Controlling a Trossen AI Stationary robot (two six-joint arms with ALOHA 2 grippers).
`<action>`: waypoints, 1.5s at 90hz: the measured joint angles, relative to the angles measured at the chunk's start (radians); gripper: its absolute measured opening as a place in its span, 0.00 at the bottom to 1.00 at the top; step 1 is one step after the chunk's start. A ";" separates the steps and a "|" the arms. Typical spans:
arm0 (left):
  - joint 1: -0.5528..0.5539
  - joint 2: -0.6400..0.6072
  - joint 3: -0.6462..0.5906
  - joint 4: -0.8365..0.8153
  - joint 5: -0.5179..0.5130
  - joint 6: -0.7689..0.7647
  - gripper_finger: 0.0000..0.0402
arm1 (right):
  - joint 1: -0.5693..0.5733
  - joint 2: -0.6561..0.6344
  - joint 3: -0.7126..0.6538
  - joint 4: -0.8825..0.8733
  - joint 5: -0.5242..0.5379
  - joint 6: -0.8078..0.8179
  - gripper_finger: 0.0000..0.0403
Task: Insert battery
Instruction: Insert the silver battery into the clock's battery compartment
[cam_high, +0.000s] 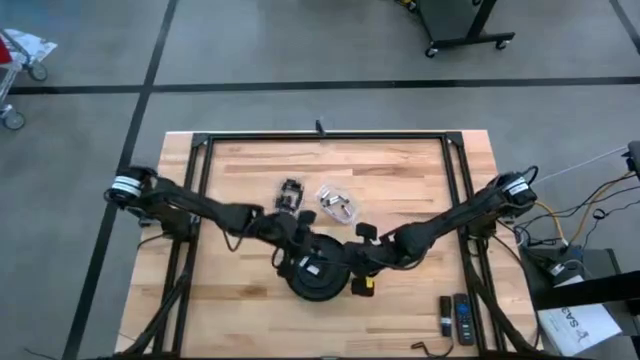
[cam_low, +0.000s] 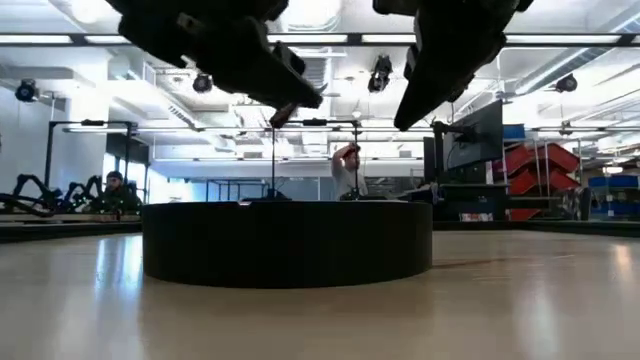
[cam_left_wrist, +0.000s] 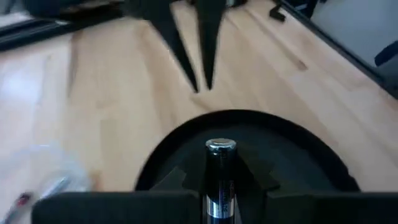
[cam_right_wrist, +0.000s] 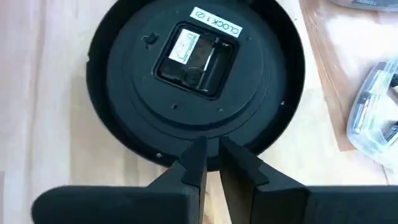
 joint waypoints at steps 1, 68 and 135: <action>-0.002 0.010 0.006 0.000 0.000 0.000 0.08 | 0.001 0.000 0.000 0.003 0.001 0.002 0.06; -0.007 0.200 0.078 0.015 -0.003 0.033 0.08 | 0.027 0.000 -0.033 0.057 0.004 0.035 0.06; 0.008 0.200 0.012 0.097 -0.005 0.071 0.18 | 0.027 0.000 -0.057 0.078 0.003 0.044 0.07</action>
